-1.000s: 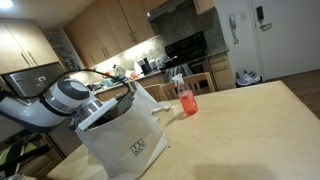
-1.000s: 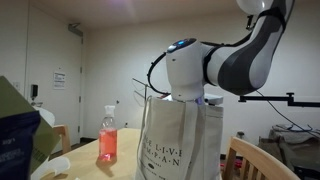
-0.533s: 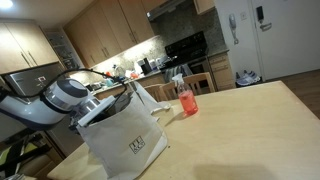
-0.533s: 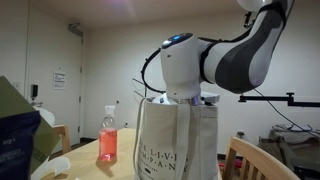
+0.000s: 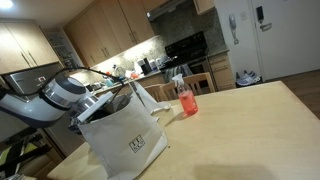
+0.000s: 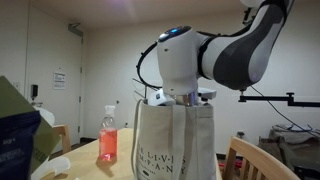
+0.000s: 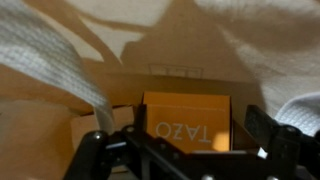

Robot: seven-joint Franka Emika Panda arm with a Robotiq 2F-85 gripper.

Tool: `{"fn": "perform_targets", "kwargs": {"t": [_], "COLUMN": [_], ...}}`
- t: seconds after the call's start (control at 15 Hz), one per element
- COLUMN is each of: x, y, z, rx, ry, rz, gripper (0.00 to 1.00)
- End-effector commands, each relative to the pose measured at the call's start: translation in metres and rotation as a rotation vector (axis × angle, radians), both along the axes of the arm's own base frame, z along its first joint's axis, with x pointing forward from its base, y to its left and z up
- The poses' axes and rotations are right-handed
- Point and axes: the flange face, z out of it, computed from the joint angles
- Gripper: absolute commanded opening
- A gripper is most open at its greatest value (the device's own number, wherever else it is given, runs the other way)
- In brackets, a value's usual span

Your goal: Move the bag slightly forward, take out the TAZO box, and put it on the table

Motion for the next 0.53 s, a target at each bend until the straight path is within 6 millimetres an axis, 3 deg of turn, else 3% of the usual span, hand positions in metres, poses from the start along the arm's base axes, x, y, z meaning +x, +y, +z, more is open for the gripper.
{"fn": "perform_targets", "kwargs": {"t": [0.0,0.47], "x": [0.0043,0.0129], "y": [0.0018,0.0023], "z": [0.0083,0.0022], "rx": [-0.031,-0.034], "ry": [-0.012,-0.008], "rz": [0.014,0.038], "gripper": [1.0,1.0]}}
